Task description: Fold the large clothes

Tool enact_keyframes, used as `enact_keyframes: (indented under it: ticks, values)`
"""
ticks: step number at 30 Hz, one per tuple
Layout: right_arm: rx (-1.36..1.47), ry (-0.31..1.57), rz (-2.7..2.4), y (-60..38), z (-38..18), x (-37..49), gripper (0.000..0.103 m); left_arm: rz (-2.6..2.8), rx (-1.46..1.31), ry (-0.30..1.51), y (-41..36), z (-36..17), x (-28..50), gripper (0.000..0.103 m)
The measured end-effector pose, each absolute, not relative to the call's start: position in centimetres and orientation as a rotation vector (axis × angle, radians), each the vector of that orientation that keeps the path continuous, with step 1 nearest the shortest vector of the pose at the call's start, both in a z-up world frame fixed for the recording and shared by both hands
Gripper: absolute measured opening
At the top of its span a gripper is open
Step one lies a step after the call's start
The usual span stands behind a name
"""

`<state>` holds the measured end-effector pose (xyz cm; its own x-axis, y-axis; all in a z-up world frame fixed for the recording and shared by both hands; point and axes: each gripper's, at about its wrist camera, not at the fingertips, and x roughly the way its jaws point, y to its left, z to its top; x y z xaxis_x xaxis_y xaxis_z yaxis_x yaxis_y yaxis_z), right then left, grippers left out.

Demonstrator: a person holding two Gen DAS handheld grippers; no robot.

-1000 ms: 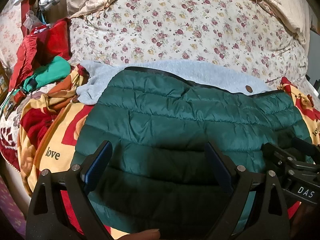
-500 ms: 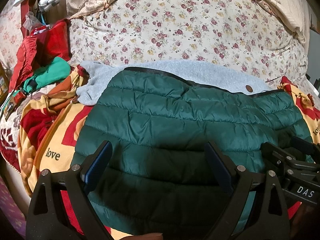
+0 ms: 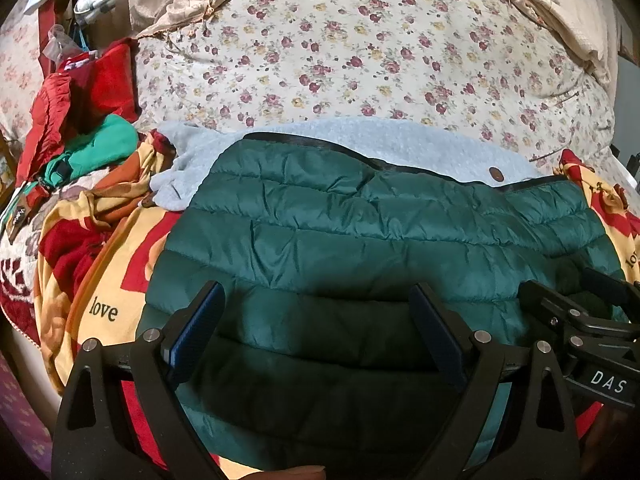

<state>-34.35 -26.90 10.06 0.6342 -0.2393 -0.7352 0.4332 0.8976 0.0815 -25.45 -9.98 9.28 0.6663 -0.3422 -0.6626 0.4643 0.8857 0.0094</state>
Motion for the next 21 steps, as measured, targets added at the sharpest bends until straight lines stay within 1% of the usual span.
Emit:
enact_keyframes:
  ticks: [21]
  values:
    - [0.258, 0.810, -0.364, -27.36, 9.68, -33.34, 0.095, -0.493, 0.188, 0.725, -10.33, 8.84, -24.72, 0.093]
